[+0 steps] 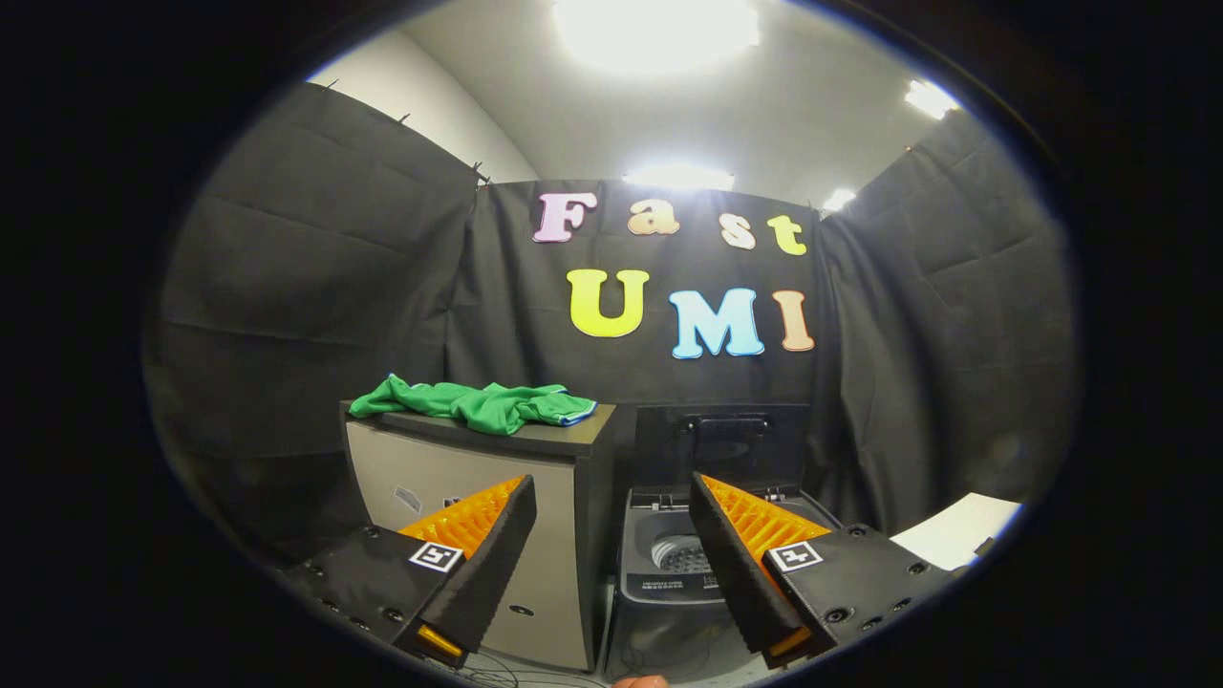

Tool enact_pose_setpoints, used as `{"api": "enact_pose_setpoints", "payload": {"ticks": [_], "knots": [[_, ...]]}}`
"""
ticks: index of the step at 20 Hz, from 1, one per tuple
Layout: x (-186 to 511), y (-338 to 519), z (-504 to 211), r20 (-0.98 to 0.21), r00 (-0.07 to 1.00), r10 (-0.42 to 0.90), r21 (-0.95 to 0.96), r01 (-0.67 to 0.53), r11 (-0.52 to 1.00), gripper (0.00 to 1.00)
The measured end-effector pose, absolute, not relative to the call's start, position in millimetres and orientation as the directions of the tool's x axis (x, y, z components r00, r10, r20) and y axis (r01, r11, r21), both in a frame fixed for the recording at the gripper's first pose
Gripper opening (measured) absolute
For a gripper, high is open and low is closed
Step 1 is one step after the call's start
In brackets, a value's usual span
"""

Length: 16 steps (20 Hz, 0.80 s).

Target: Put the clothes into the washing machine and then close the washing machine lid.

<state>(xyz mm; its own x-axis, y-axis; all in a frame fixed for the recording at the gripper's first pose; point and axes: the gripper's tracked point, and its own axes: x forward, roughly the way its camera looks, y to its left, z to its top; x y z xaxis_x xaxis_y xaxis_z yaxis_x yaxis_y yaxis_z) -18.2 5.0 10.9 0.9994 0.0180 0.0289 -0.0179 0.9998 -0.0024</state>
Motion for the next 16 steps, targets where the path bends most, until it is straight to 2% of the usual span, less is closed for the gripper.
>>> {"api": "enact_pose_setpoints", "payload": {"ticks": [16], "knots": [[-26.1,9.5,6.7,-0.01,0.999,0.034,-0.016,-0.034,0.999,1.0]]}}
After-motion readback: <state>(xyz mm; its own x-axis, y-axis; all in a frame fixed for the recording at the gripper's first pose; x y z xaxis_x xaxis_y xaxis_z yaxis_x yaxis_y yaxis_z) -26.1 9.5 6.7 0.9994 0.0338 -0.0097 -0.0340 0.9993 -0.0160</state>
